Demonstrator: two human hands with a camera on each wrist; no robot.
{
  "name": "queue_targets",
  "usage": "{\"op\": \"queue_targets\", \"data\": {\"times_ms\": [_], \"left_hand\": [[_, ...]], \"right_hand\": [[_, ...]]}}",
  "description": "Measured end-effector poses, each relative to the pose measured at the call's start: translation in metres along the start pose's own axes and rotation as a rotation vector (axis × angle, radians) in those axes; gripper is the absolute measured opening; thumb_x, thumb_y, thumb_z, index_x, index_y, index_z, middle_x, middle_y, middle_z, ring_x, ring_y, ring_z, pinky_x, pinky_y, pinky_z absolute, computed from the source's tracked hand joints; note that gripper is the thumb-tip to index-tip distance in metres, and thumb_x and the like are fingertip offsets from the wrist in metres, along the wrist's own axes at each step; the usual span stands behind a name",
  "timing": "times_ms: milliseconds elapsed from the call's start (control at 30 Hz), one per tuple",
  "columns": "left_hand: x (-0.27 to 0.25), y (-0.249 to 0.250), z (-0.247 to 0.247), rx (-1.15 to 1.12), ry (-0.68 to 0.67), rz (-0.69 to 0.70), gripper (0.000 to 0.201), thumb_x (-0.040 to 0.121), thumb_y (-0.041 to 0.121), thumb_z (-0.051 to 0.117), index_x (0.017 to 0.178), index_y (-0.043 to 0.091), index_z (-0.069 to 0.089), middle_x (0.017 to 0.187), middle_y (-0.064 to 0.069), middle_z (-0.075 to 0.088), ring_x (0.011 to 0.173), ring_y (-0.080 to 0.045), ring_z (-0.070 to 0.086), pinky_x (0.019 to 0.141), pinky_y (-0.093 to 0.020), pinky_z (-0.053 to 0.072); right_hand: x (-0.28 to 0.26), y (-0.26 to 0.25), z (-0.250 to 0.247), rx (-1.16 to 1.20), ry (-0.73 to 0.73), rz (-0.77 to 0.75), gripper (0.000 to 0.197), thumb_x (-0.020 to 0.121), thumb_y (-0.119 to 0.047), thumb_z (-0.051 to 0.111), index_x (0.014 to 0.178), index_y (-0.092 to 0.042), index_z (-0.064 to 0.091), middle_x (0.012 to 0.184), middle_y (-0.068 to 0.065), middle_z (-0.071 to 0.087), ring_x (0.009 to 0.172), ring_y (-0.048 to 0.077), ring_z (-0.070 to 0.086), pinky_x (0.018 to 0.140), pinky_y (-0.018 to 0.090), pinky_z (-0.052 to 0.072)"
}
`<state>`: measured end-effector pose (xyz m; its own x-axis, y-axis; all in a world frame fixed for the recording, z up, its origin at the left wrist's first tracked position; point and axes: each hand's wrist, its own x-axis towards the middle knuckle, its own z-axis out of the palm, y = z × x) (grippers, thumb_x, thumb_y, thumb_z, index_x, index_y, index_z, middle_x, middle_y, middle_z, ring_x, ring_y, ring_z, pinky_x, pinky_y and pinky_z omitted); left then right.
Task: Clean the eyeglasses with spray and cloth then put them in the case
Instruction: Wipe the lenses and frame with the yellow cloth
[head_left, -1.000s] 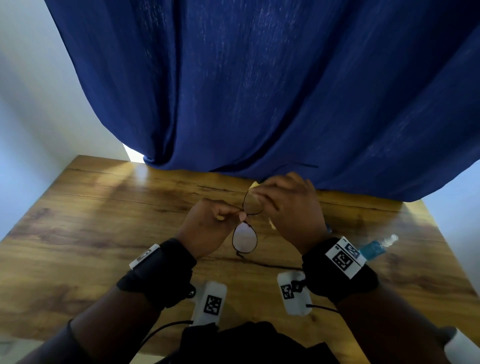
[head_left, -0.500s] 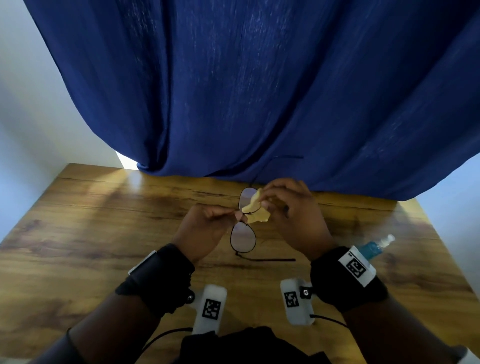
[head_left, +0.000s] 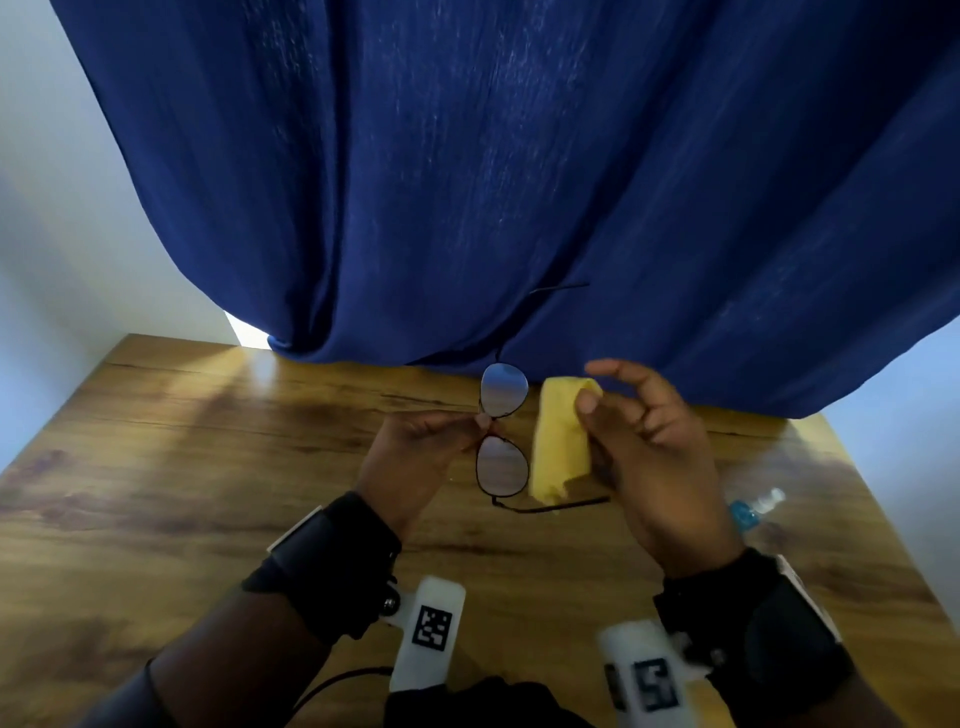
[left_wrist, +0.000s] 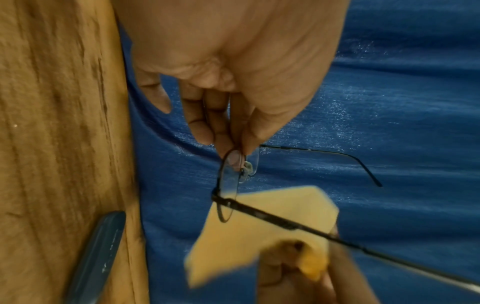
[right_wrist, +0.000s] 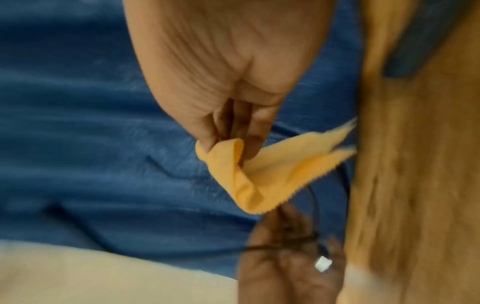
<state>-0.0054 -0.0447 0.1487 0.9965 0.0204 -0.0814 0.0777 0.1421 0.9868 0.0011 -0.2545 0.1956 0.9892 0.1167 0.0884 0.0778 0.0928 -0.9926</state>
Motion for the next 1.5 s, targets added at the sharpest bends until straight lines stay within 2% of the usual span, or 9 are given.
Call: {"op": "queue_targets", "data": {"times_ms": [100, 200, 433, 567, 733, 933, 1100, 1233, 1500], "left_hand": [[0.000, 0.002, 0.008, -0.008, 0.012, -0.012, 0.020, 0.098, 0.012, 0.064, 0.092, 0.008, 0.082, 0.096, -0.005, 0.082, 0.092, -0.011, 0.075, 0.081, -0.022, 0.053], [0.000, 0.003, 0.011, -0.007, 0.016, -0.009, 0.021, 0.099, 0.014, 0.063, 0.094, 0.008, 0.082, 0.097, -0.007, 0.082, 0.097, -0.017, 0.076, 0.089, -0.029, 0.058], [0.001, 0.005, 0.011, 0.008, 0.080, 0.000, 0.018, 0.098, 0.015, 0.066, 0.098, 0.007, 0.081, 0.099, -0.006, 0.082, 0.101, -0.018, 0.077, 0.101, -0.041, 0.056], [-0.001, 0.003, 0.018, 0.048, 0.088, 0.003, 0.017, 0.097, 0.018, 0.068, 0.094, 0.010, 0.082, 0.097, -0.008, 0.081, 0.100, -0.024, 0.076, 0.099, -0.045, 0.057], [-0.004, 0.001, 0.018, 0.190, 0.104, 0.076, 0.016, 0.097, 0.018, 0.068, 0.092, 0.014, 0.083, 0.093, 0.001, 0.082, 0.096, -0.015, 0.077, 0.095, -0.039, 0.058], [-0.007, 0.000, 0.019, 0.220, 0.152, 0.100, 0.023, 0.096, 0.024, 0.070, 0.080, 0.011, 0.080, 0.082, -0.006, 0.080, 0.083, -0.027, 0.076, 0.082, -0.047, 0.062], [-0.006, 0.003, 0.022, 0.176, 0.204, 0.074, 0.027, 0.096, 0.022, 0.069, 0.073, 0.010, 0.078, 0.075, -0.002, 0.078, 0.075, -0.015, 0.073, 0.076, -0.036, 0.057], [-0.005, 0.005, 0.023, 0.136, 0.222, 0.095, 0.034, 0.096, 0.023, 0.069, 0.067, 0.004, 0.070, 0.067, -0.014, 0.068, 0.065, -0.016, 0.059, 0.067, -0.036, 0.050], [-0.008, 0.011, 0.024, 0.102, 0.241, 0.105, 0.031, 0.096, 0.019, 0.068, 0.069, 0.005, 0.071, 0.067, -0.007, 0.072, 0.063, -0.015, 0.062, 0.064, -0.032, 0.052]], "right_hand": [[-0.004, 0.006, 0.013, -0.586, -0.195, -0.253, 0.015, 0.091, -0.020, 0.076, 0.102, -0.028, 0.069, 0.095, -0.027, 0.072, 0.086, -0.004, 0.068, 0.072, 0.013, 0.052], [0.000, 0.028, 0.012, -0.879, -0.326, -0.512, 0.010, 0.091, -0.023, 0.071, 0.100, -0.023, 0.076, 0.098, -0.031, 0.065, 0.097, -0.015, 0.055, 0.083, 0.009, 0.043], [0.008, 0.039, 0.000, -0.829, -0.279, -0.544, 0.015, 0.099, -0.029, 0.068, 0.106, -0.023, 0.079, 0.106, -0.015, 0.072, 0.103, 0.002, 0.059, 0.088, 0.029, 0.050], [0.005, 0.040, 0.001, -0.925, -0.345, -0.625, 0.016, 0.093, -0.030, 0.075, 0.107, -0.026, 0.078, 0.105, -0.018, 0.063, 0.103, -0.004, 0.050, 0.090, 0.023, 0.046], [0.008, 0.039, -0.008, -0.960, -0.269, -0.594, 0.016, 0.091, -0.036, 0.067, 0.103, -0.032, 0.077, 0.100, -0.013, 0.068, 0.094, 0.005, 0.055, 0.078, 0.036, 0.052], [-0.002, 0.036, -0.001, -0.935, -0.432, -0.653, 0.012, 0.094, -0.025, 0.071, 0.105, -0.023, 0.077, 0.107, -0.013, 0.070, 0.103, 0.004, 0.058, 0.092, 0.018, 0.041], [0.006, 0.035, -0.007, -0.905, -0.292, -0.607, 0.015, 0.094, -0.023, 0.069, 0.107, -0.025, 0.076, 0.107, -0.014, 0.070, 0.100, 0.008, 0.059, 0.084, 0.034, 0.050], [0.006, 0.031, 0.007, -0.844, -0.373, -0.648, 0.014, 0.092, -0.016, 0.076, 0.105, -0.021, 0.079, 0.105, -0.012, 0.072, 0.102, -0.002, 0.057, 0.091, 0.014, 0.040], [0.012, 0.022, 0.007, -0.771, -0.352, -0.664, 0.012, 0.092, -0.020, 0.074, 0.102, -0.021, 0.080, 0.103, -0.013, 0.074, 0.098, -0.009, 0.055, 0.086, 0.013, 0.041]]}}
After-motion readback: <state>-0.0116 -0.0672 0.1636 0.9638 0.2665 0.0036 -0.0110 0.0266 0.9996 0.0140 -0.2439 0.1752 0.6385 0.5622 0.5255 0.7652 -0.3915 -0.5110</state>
